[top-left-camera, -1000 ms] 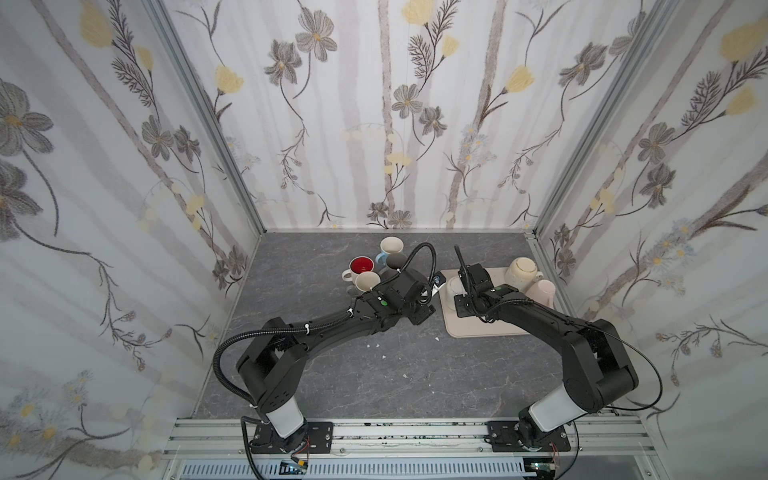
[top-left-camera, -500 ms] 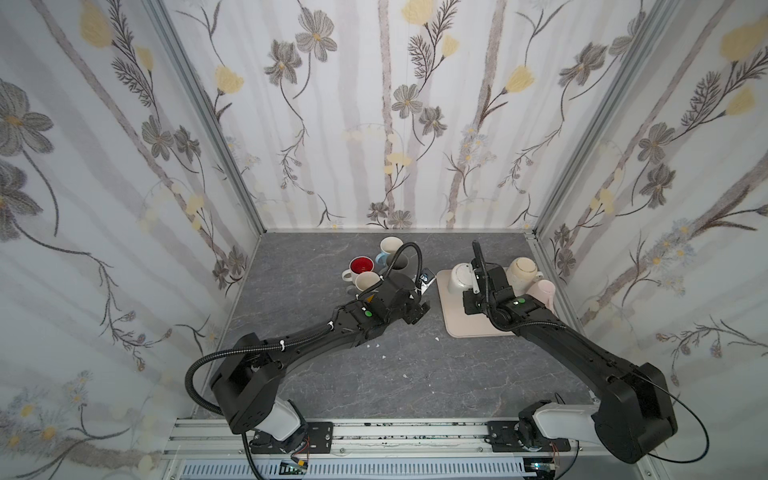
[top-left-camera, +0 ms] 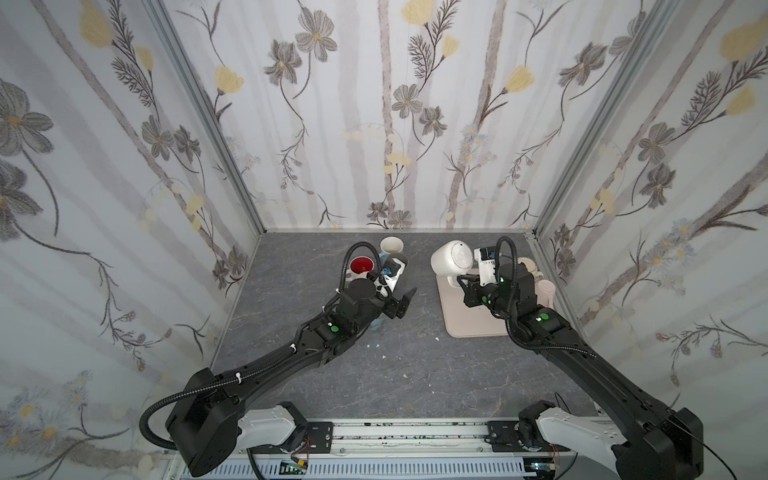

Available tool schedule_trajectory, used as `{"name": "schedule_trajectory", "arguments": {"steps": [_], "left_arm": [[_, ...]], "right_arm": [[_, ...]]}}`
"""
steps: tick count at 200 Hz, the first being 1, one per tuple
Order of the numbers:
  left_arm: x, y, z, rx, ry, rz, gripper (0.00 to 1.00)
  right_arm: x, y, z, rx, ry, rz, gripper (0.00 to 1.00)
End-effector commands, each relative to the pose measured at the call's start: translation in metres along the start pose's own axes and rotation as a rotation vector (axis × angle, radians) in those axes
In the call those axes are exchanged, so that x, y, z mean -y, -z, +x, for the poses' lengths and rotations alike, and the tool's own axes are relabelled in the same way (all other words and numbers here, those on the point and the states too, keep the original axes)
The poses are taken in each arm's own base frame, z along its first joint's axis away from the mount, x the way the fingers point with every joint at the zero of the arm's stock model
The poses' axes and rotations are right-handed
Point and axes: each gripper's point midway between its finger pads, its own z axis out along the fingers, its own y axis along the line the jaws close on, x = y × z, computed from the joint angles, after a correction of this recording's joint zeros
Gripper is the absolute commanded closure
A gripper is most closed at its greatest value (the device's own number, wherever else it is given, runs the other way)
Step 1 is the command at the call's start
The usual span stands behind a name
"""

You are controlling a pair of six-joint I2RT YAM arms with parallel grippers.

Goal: Turn the mug right side up
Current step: 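Lift white mug off tray with right gripper toward the open left gripper, then grasp white mug rim with left gripper while right gripper holds handle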

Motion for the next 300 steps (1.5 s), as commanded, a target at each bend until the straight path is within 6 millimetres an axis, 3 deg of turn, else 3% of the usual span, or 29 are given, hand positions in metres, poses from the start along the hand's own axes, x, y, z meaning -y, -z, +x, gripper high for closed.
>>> {"name": "schedule_trajectory", "arguments": {"steps": [1, 31, 61, 64, 129, 192, 241, 265, 300], "left_arm": [[0.002, 0.010, -0.027, 0.137, 0.168, 0.108, 0.14], [-0.003, 0.018, -0.029, 0.193, 0.262, 0.185, 0.12], [0.006, 0.021, -0.033, 0.223, 0.305, 0.279, 0.10], [0.007, 0.022, -0.033, 0.226, 0.308, 0.290, 0.10], [0.031, 0.038, -0.049, 0.304, 0.357, 0.529, 0.10], [0.051, 0.040, -0.059, 0.313, 0.406, 0.715, 0.33], [0.054, 0.042, -0.069, 0.338, 0.438, 0.771, 0.51], [0.055, 0.043, -0.074, 0.348, 0.452, 0.796, 0.55], [0.058, 0.044, -0.078, 0.370, 0.479, 0.847, 0.53]], "right_arm": [[-0.035, 0.013, -0.046, 0.185, -0.008, -0.181, 1.00], [-0.059, 0.027, -0.058, 0.275, -0.027, -0.331, 1.00], [-0.080, 0.040, -0.073, 0.358, -0.056, -0.475, 1.00], [-0.078, 0.036, -0.063, 0.341, -0.068, -0.482, 1.00], [-0.116, 0.052, -0.061, 0.346, -0.157, -0.814, 1.00], [-0.133, 0.060, -0.055, 0.326, -0.159, -0.936, 1.00], [-0.137, 0.059, -0.048, 0.300, -0.153, -0.955, 1.00], [-0.138, 0.058, -0.046, 0.291, -0.147, -0.958, 1.00], [-0.139, 0.058, -0.043, 0.278, -0.144, -0.963, 1.00]]}}
